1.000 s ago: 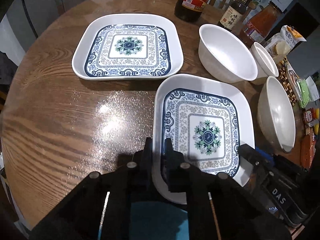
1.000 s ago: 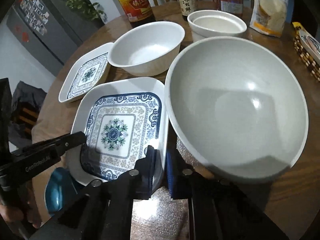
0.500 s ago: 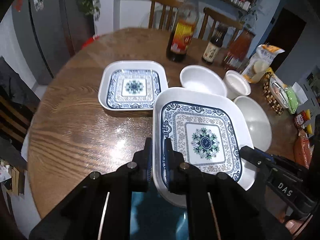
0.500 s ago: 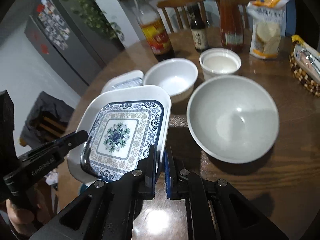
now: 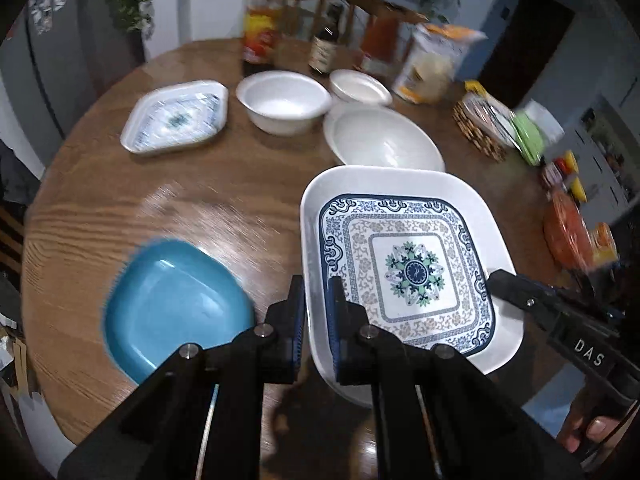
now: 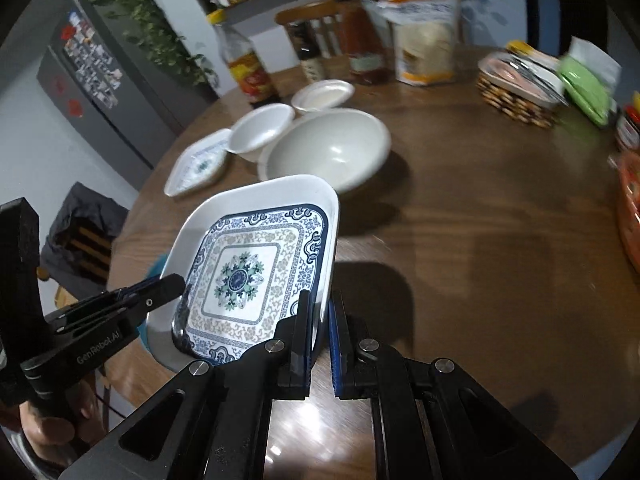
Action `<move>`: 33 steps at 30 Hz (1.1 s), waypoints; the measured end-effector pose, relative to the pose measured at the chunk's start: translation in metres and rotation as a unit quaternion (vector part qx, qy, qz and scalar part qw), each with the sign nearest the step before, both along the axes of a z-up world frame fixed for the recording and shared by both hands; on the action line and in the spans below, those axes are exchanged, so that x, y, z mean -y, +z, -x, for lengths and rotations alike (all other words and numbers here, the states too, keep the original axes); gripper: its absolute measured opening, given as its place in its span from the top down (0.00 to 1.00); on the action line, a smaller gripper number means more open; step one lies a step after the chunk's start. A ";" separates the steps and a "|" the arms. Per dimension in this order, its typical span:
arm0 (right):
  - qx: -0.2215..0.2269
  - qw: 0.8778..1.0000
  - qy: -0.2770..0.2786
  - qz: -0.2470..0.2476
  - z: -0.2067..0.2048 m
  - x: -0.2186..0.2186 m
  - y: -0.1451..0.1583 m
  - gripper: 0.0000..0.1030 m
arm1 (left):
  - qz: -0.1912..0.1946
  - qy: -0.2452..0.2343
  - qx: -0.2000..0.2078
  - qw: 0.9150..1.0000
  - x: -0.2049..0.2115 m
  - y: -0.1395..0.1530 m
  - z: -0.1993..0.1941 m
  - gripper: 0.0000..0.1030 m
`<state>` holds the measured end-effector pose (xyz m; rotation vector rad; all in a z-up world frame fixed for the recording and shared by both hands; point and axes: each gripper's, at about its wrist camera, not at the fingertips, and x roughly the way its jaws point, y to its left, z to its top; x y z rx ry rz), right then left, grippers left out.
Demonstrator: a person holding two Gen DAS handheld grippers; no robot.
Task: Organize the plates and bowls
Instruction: 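Carry the large patterned plate across the table with both grippers and lower it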
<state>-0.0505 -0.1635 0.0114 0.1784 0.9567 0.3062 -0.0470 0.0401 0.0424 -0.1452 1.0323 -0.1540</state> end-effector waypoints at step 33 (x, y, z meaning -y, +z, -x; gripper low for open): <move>-0.014 0.993 -0.080 0.086 -0.067 0.106 -0.069 0.91 | -0.031 -0.040 -0.022 0.998 0.143 -0.074 -0.092 0.91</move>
